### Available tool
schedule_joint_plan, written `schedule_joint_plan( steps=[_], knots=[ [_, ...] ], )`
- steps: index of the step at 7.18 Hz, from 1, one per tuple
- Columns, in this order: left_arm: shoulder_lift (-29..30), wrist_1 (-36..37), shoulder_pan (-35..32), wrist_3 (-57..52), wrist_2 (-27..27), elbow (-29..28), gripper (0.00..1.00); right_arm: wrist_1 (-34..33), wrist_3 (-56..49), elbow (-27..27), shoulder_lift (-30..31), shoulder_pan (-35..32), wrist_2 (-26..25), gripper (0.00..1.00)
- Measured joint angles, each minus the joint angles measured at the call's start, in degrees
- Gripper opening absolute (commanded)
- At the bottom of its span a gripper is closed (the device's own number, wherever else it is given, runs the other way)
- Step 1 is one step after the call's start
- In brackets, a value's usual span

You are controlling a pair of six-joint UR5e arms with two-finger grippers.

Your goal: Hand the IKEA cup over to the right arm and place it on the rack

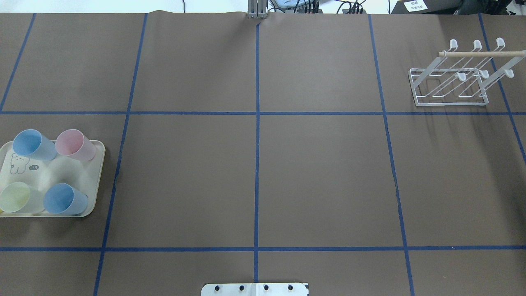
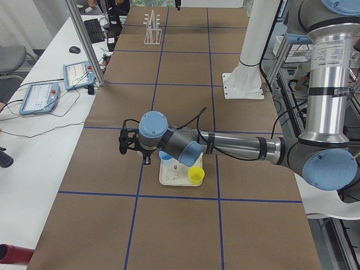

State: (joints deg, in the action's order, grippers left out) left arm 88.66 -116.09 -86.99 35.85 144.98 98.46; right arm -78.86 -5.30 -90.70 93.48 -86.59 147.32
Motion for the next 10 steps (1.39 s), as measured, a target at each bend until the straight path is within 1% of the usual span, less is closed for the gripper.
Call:
schedule_joint_plan(
  steps=[1, 2, 3, 4, 5, 7, 8, 9, 10],
  knots=[
    [-0.1, 0.0, 1.9, 6.6, 0.5, 4.1, 0.0, 0.6, 0.9, -0.5, -0.5, 0.9, 3.5, 0.99],
    [0.9, -0.2, 5.2, 14.9, 0.6, 8.0, 0.0, 0.9, 2.0, -1.6, -1.4, 2.0, 5.3, 0.98],
    [2.9, -1.0, 8.7, 22.8, 0.5, 10.4, 0.0, 1.0, 4.9, -3.2, -2.7, 3.6, 6.0, 0.98],
    [5.8, -2.9, 12.7, 31.1, -1.0, 11.4, 0.0, 1.1, 9.8, -5.5, -4.2, 5.4, 6.1, 0.98],
    [9.4, -4.6, 17.9, 39.4, -5.2, 11.7, 0.0, 1.1, 15.3, -7.8, -5.8, 7.0, 6.0, 0.98],
    [18.0, -6.1, 31.9, 54.4, -18.7, 11.4, 0.0, 1.2, 27.3, -11.3, -9.9, 10.9, 5.5, 0.98],
    [21.9, -6.4, 38.3, 59.7, -24.7, 11.0, 0.0, 1.2, 33.8, -12.9, -12.3, 13.2, 4.4, 0.98],
    [25.5, -7.0, 42.6, 64.3, -28.4, 10.4, 0.0, 1.2, 40.9, -14.3, -15.1, 15.6, 3.2, 0.98],
    [28.2, -9.7, 45.0, 68.9, -30.4, 9.3, 0.0, 1.2, 47.8, -15.2, -18.0, 17.9, 2.4, 0.98]
  ],
)
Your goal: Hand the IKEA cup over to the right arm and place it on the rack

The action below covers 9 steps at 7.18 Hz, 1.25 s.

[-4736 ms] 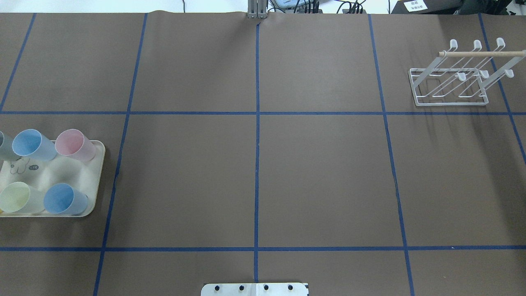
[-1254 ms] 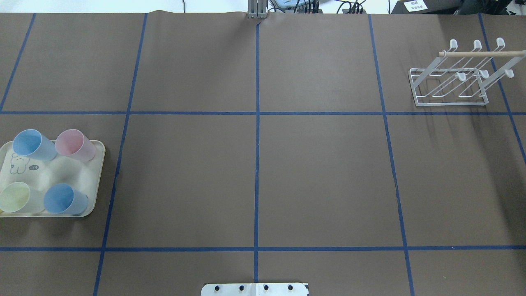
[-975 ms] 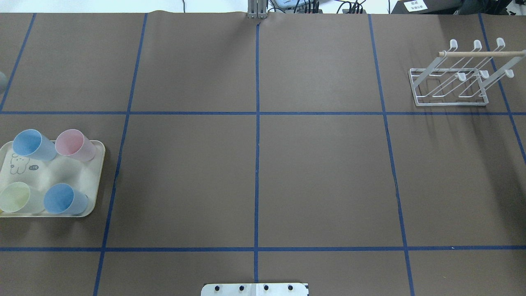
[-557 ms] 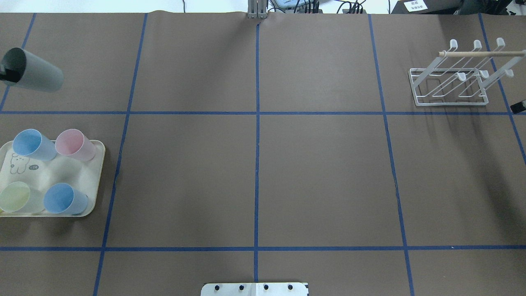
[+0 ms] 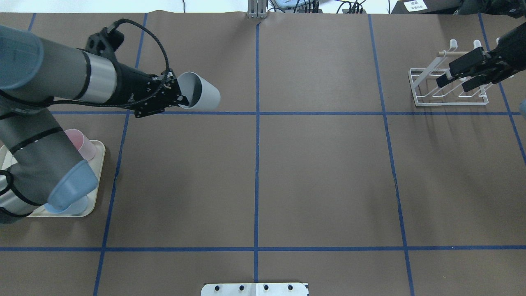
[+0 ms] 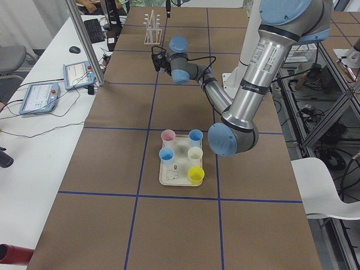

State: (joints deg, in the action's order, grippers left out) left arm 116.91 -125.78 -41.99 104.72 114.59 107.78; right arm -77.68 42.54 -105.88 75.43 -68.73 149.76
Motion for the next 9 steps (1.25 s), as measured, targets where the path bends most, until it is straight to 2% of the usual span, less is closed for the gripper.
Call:
schedule_joint_plan(
  steps=[1, 2, 4, 5, 7, 9],
  knots=[
    [1.7, -7.0, 1.3, 5.2, -2.3, -2.0, 0.0, 1.1, 7.7, -0.5, -3.4, 2.7, -0.3, 0.98],
    [2.4, -17.7, 2.0, 10.9, -5.1, -4.9, 0.0, 5.7, 15.3, -0.4, -6.2, 6.0, -0.4, 0.98],
    [3.0, -36.5, 2.4, 23.1, -8.8, -9.9, 0.0, 21.4, 32.3, 0.2, -8.7, 12.1, -2.2, 0.98],
    [3.2, -41.3, 2.5, 28.3, -10.1, -10.5, 0.0, 30.0, 42.5, 0.3, -9.4, 14.9, -5.7, 0.98],
    [2.9, -48.3, 2.4, 36.1, -11.4, -10.9, 0.0, 47.7, 60.6, 0.3, -9.9, 20.9, -16.5, 0.98],
    [2.9, -51.1, 2.5, 39.7, -11.3, -10.3, 0.0, 61.8, 72.0, 0.3, -10.2, 26.0, -26.8, 0.98]
  ],
)
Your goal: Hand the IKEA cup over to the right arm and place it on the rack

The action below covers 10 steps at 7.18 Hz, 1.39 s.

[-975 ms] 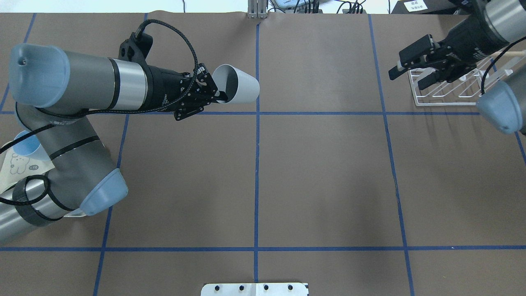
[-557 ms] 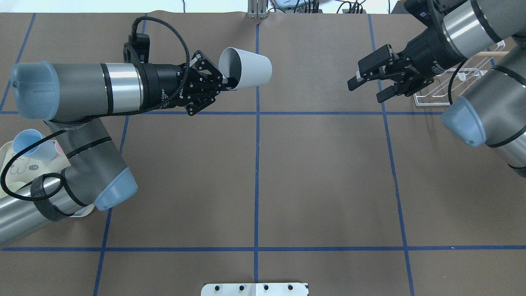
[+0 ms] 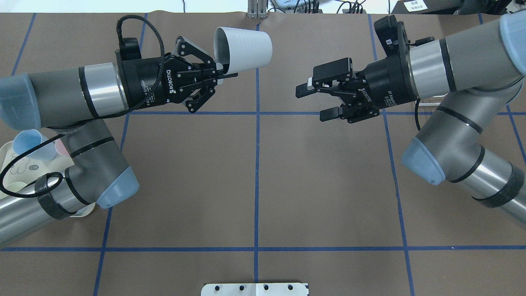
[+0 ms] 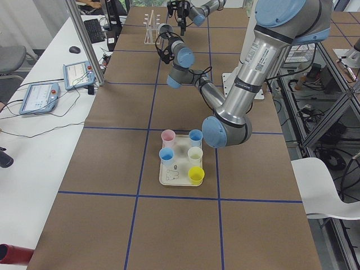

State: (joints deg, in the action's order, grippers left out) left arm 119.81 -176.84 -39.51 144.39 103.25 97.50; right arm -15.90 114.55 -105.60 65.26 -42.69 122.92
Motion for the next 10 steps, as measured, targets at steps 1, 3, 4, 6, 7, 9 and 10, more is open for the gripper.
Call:
schedule_joint_plan(
  steps=[1, 3, 4, 6, 7, 9, 10],
  knots=[
    [0.1, -1.1, 0.2, 0.7, 0.2, 0.3, 0.0, 3.6, 2.9, 0.0, -0.7, 1.4, -3.5, 0.98],
    [0.0, -4.5, 1.4, 1.1, 0.4, 0.4, 0.0, 7.0, 6.6, 0.0, -2.1, 2.5, -7.4, 0.98],
    [-0.1, -6.6, 2.7, 1.1, 0.4, 0.4, 0.0, 8.4, 7.7, 0.0, -2.3, 3.0, -9.2, 0.98],
    [-0.2, -10.8, 4.5, 2.5, 0.4, 0.4, 0.0, 11.1, 10.3, 0.0, -2.6, 3.8, -12.6, 0.98],
    [-0.3, -12.5, 4.8, 3.8, 0.4, 0.4, 0.0, 11.8, 11.0, 0.0, -2.7, 4.0, -13.7, 0.98],
    [-0.3, -13.8, 4.9, 4.6, 0.4, 0.5, 0.0, 12.3, 11.3, 0.0, -2.8, 4.2, -14.5, 0.98],
    [-0.3, -14.0, 5.0, 4.7, 0.4, 0.5, 0.0, 12.3, 11.4, 0.0, -2.8, 4.5, -15.2, 0.96]
  ],
)
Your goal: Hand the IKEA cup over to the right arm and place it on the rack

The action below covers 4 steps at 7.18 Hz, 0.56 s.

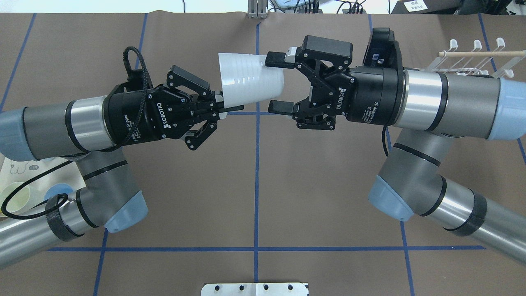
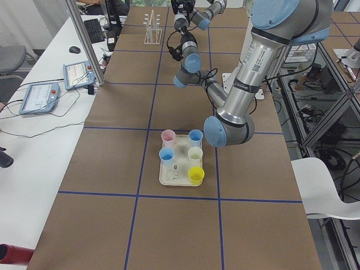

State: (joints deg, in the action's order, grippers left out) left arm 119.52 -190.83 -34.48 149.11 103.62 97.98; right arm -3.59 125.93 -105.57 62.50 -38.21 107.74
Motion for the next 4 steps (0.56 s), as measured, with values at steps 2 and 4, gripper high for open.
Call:
schedule_joint_plan(
  steps=[2, 4],
  knots=[
    [0.0, -0.6, 0.5, 0.0, -0.1, -0.1, 0.53, 0.3, 0.0, 0.0, 0.0, 0.7, -1.3, 0.29],
    [0.0, -0.8, 0.8, 0.0, -0.1, -0.3, 1.0, 0.4, 0.0, -0.1, 0.0, 1.1, -1.8, 0.0]
  ],
)
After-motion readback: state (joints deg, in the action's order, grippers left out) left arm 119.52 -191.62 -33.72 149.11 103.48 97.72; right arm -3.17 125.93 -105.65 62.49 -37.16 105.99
